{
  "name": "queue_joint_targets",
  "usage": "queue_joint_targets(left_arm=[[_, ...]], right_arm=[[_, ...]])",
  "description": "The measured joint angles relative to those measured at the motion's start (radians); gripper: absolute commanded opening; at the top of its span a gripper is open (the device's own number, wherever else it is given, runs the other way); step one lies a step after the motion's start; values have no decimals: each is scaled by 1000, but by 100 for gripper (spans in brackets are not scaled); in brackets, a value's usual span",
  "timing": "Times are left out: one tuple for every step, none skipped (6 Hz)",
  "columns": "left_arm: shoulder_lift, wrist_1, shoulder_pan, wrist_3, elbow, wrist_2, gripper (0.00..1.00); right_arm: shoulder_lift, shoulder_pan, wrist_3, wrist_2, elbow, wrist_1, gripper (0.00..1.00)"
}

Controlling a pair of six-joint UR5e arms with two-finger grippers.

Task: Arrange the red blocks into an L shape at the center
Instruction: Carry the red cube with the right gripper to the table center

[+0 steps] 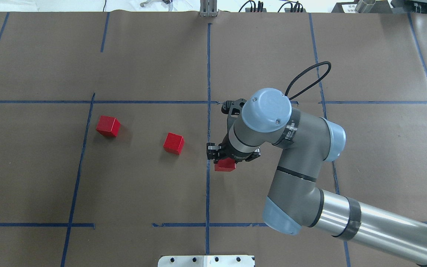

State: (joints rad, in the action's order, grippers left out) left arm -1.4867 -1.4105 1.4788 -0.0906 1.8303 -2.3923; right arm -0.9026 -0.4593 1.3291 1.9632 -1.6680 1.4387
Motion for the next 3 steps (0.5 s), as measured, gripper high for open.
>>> queue_joint_targets(left_arm=[[0, -10, 0, 1, 5, -1, 100], [1, -22, 0, 2, 6, -1, 100], [0, -27, 0, 3, 8, -1, 100]], right_arm=[[23, 11, 33, -13, 30, 0, 0], [41, 15, 75, -18, 53, 0, 0], [65, 18, 103, -21, 87, 0, 1]])
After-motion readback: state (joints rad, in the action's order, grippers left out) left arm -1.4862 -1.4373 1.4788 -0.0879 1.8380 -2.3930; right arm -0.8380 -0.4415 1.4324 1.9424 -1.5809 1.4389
